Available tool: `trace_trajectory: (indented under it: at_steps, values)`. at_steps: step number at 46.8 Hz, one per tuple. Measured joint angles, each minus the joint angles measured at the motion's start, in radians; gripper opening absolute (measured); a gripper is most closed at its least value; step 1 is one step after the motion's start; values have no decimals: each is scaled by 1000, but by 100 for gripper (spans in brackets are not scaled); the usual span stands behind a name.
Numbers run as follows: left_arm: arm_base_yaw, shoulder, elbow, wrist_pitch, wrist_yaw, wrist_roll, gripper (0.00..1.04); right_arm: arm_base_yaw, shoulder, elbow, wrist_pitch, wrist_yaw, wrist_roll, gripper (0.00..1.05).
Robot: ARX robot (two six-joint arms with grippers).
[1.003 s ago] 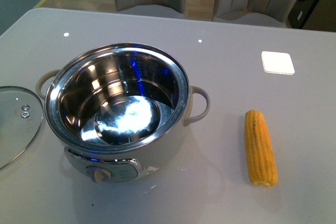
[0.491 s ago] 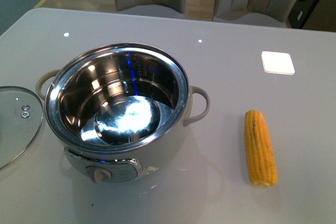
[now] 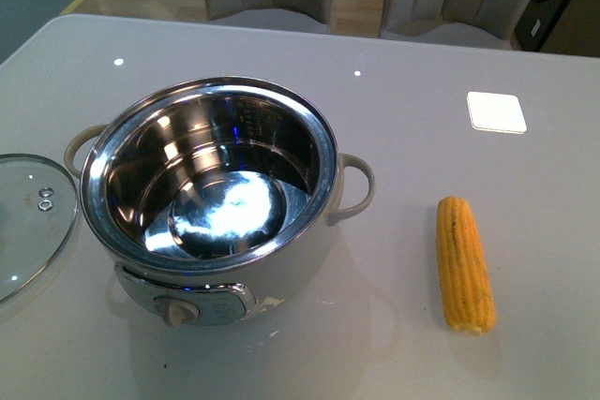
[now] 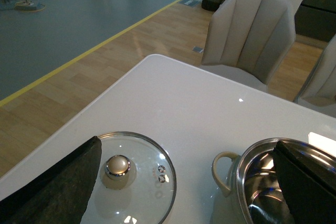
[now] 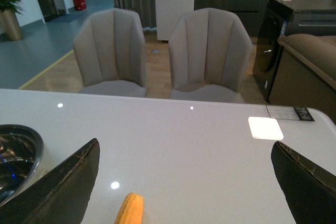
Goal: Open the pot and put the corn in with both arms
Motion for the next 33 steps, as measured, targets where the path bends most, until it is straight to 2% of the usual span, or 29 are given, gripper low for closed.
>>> trace_trajectory:
  at_steps: [2,4,8,15,28,33]
  values:
    - [-1,-1,-9,26,30,16,96,0,0,0,0,0,0,96]
    - [-1,-8,-40,114,105,49,88,0,0,0,0,0,0,96]
    - [-10,-36,-69,184,191,96,76,0,0,0,0,0,0,96]
    - [-9,-76,-104,208,193,132,53,0,0,0,0,0,0,96]
    - [-9,-185,-106,105,195,142,3,0,0,0,0,0,0,96]
    - [-9,-217,-106,72,195,145,3,0,0,0,0,0,0,96]
